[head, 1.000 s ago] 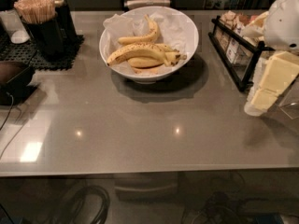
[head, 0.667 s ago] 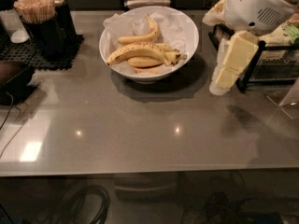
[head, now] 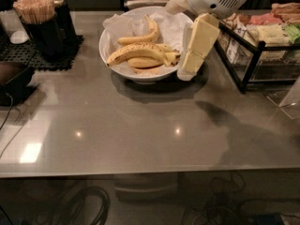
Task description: Pick banana from white bowl
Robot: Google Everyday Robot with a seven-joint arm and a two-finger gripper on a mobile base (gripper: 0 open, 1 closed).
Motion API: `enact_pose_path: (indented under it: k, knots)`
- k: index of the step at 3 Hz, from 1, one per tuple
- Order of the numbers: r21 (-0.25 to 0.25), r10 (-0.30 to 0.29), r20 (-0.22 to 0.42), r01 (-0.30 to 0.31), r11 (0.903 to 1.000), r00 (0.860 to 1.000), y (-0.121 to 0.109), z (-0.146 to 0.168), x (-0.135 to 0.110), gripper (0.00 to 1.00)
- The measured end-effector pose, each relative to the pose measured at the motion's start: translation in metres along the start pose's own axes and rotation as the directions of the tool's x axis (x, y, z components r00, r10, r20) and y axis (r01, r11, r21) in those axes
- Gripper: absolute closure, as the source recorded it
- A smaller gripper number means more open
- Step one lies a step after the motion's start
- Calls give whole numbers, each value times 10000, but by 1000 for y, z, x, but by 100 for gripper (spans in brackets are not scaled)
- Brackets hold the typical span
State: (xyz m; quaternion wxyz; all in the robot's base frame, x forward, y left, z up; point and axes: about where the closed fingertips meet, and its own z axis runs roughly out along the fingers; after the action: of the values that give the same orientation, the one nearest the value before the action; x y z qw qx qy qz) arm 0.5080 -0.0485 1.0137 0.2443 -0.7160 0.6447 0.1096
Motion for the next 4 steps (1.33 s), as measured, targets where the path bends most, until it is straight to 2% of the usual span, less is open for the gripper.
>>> enact_pose_path:
  k: [1, 2, 3, 4]
  knots:
    - [42, 441, 647, -445, 9990, 9969, -3, 16, 10, 0]
    - [-182, 552, 1196, -534, 9984, 9913, -24, 41, 6, 0]
    - [-218, 569, 1217, -547, 9983, 9909, -25, 44, 7, 0]
    - [-160, 1447, 1250, -1439, 9895, 9815, -23, 46, 29, 0]
